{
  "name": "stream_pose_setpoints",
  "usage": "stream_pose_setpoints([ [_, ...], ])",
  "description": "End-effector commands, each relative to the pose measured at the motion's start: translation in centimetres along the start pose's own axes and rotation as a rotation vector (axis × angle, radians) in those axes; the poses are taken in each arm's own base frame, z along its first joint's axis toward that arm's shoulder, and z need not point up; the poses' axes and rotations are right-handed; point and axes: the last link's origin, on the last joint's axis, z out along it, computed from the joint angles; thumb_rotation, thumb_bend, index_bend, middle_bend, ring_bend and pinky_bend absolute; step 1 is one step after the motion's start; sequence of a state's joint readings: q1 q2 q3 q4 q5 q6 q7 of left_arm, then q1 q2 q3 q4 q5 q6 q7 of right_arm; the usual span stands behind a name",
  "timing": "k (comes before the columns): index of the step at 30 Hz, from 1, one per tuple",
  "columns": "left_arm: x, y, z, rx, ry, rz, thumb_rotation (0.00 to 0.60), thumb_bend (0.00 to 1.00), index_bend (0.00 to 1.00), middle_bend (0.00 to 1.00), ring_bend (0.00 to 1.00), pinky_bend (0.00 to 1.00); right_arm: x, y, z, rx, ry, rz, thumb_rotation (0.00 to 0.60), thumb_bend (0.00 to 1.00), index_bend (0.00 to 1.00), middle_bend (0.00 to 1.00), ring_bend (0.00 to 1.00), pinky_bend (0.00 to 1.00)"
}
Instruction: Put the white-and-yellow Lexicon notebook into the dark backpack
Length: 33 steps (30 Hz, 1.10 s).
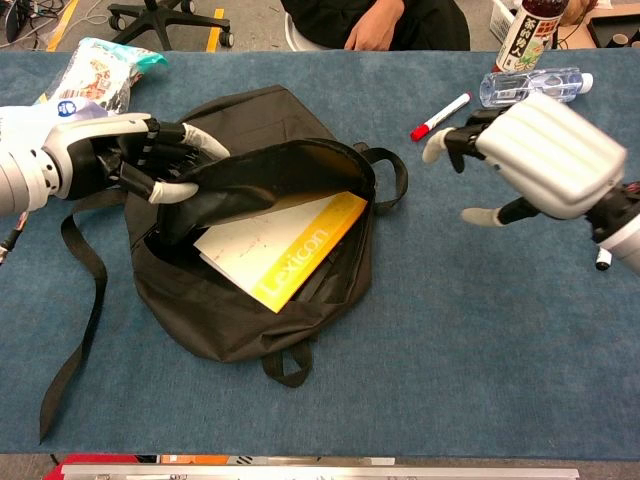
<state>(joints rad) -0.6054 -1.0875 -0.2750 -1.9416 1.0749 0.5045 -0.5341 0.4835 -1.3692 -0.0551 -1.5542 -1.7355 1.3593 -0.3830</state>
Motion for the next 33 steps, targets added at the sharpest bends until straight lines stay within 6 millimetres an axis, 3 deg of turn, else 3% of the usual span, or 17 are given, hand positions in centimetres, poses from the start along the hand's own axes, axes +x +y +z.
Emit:
stream_pose_setpoints([
  [1,-0.2,-0.7,-0.8,-0.005,-0.020,0.180,0.600,0.39,0.17,0.24,0.19,0.28,1.0,2.1,-2.0,-0.069,-0.009,0.008,0.600,0.00,0.39,0.56,0.45,0.63],
  [8,0.5,-1.7,-2.1,-0.018,0.018,0.418,0.600,0.39,0.10,0.18,0.14,0.23,2.2,4.8,-3.7,-0.169,-0.016,0.028,0.600,0.00,0.39,0.56,0.45,0.63],
  [15,1.6,-2.8,-4.0,-0.006,0.094,0.503,0.600,0.37,0.10,0.18,0.14,0.23,2.8,6.7,-5.1,-0.241,-0.026,0.037,0.600,0.00,0.40,0.57,0.45,0.63],
  [21,3.6,-4.2,-5.8,-0.029,0.274,0.549,0.600,0.37,0.11,0.18,0.14,0.23,3.0,8.6,-6.5,-0.321,-0.066,0.039,0.600,0.00,0.47,0.59,0.47,0.64],
  [24,4.8,-5.2,-6.6,-0.025,0.376,0.588,0.600,0.37,0.12,0.18,0.14,0.23,3.1,9.6,-7.3,-0.369,-0.084,0.039,0.600,0.03,0.52,0.62,0.48,0.65],
  [29,6.6,-7.4,-8.4,0.025,0.545,0.676,0.600,0.37,0.13,0.18,0.15,0.23,3.6,10.7,-9.0,-0.439,-0.082,0.059,0.600,0.18,0.61,0.67,0.56,0.69],
  [33,7.6,-9.3,-10.2,0.078,0.652,0.705,0.600,0.37,0.14,0.18,0.15,0.23,3.9,11.3,-10.5,-0.497,-0.077,0.077,0.600,0.22,0.65,0.69,0.59,0.70],
])
